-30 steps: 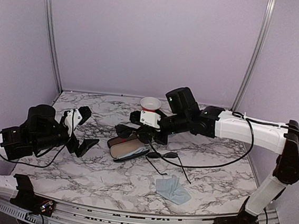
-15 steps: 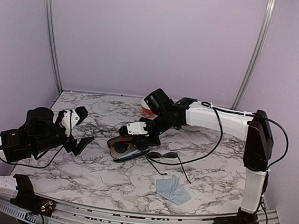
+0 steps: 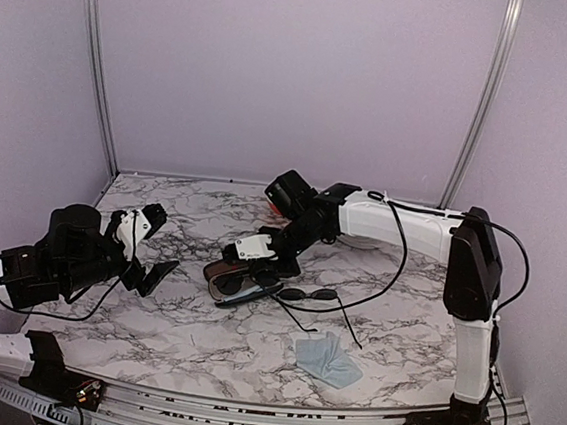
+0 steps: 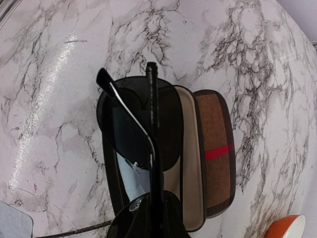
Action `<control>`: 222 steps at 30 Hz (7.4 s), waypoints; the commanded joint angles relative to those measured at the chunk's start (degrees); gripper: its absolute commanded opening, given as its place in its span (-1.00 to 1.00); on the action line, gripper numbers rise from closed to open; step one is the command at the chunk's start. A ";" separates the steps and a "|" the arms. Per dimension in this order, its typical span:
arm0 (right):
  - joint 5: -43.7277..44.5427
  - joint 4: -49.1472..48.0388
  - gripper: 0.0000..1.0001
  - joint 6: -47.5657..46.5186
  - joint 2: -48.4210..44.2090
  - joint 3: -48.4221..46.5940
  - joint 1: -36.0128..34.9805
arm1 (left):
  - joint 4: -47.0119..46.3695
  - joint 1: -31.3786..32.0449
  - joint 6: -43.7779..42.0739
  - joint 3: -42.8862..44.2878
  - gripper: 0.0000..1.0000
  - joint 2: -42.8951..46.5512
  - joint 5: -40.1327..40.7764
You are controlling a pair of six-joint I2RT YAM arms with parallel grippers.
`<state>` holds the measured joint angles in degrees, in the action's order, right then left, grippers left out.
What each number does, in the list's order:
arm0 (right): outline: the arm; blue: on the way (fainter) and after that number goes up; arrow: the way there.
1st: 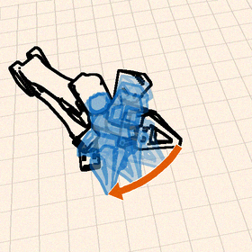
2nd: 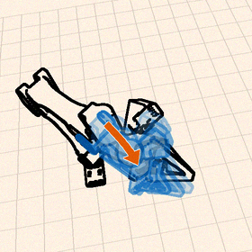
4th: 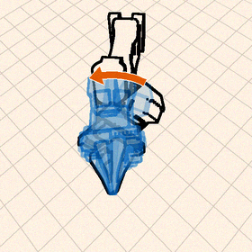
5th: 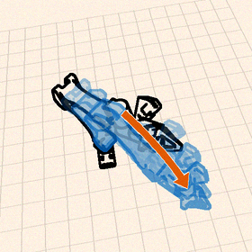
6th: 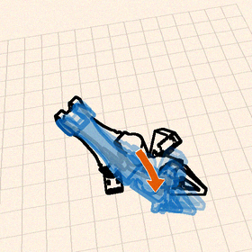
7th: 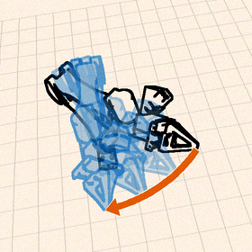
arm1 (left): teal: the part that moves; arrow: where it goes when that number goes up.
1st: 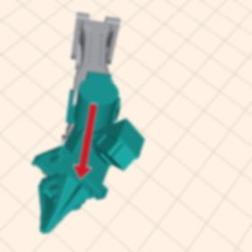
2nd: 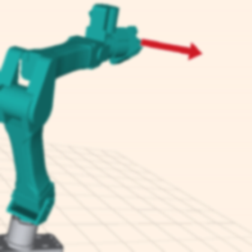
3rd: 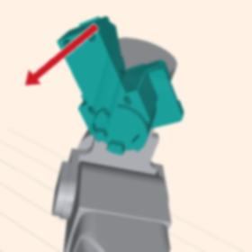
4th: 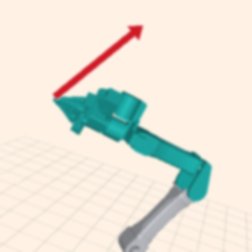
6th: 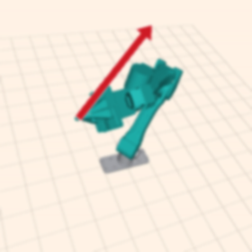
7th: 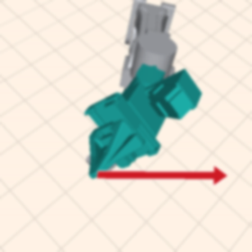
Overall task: Organize the sunglasses
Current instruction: Place the sunglasses in the sunglasses case, then hold the case with sunglasses at the center of the board.
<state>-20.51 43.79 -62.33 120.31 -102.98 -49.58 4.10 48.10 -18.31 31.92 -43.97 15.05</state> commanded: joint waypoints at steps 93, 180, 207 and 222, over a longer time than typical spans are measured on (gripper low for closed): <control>12.24 -13.82 -1.00 -0.82 2.41 13.53 -2.45 | -1.42 0.07 -0.64 -1.34 0.99 -0.78 -4.42; 14.71 -33.76 -0.55 3.79 -10.75 32.64 -4.71 | -19.08 -8.72 -8.79 15.01 0.38 -48.57 -33.79; 14.45 -34.84 -0.58 5.26 -10.83 34.19 -5.06 | -10.87 -10.86 -10.79 19.09 -0.94 -54.90 -36.68; 12.19 -32.76 -0.55 7.32 -18.16 33.77 -5.10 | -15.88 -6.44 -9.12 13.90 -1.00 -48.72 -27.94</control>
<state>-7.05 9.91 -56.05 104.88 -69.01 -54.63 -8.86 40.27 -28.49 46.65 -95.77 -15.29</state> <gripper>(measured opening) 0.221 0.069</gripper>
